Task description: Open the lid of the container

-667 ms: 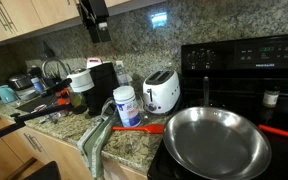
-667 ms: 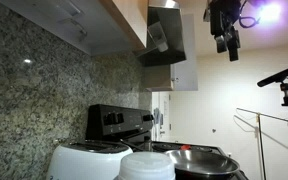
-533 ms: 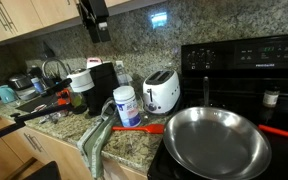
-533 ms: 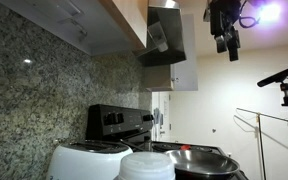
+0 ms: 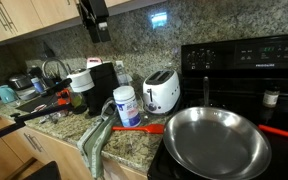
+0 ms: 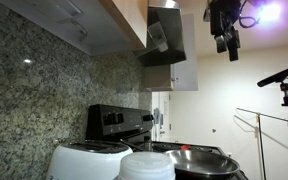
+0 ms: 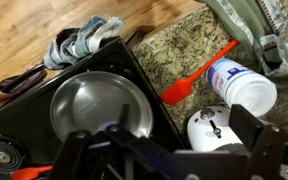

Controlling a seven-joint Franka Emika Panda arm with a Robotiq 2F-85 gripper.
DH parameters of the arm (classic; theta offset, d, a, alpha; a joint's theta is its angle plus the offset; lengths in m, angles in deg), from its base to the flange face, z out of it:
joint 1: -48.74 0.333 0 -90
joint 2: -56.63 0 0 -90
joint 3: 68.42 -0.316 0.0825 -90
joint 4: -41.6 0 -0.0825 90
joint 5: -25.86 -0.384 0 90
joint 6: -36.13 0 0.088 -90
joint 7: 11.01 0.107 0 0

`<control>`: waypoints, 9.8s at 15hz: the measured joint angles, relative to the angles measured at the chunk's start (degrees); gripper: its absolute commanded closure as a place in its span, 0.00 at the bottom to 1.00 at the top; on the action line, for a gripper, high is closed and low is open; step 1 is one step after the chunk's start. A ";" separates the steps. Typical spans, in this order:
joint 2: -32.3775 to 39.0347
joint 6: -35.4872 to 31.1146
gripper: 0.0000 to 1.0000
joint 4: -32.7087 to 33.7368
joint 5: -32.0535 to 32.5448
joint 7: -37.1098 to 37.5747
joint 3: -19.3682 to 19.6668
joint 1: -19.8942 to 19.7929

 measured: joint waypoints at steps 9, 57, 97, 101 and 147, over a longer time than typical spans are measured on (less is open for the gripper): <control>1.02 -8.66 0.00 -2.36 4.29 0.45 -3.62 0.60; 15.64 -40.74 0.00 -15.14 22.93 -24.85 -14.65 16.10; 31.60 -42.37 0.00 -3.78 46.50 -0.95 -10.93 13.36; 31.52 -41.23 0.00 -4.07 46.00 -1.18 -11.15 15.15; 31.81 -36.05 0.00 -3.04 42.09 -4.40 -10.07 15.79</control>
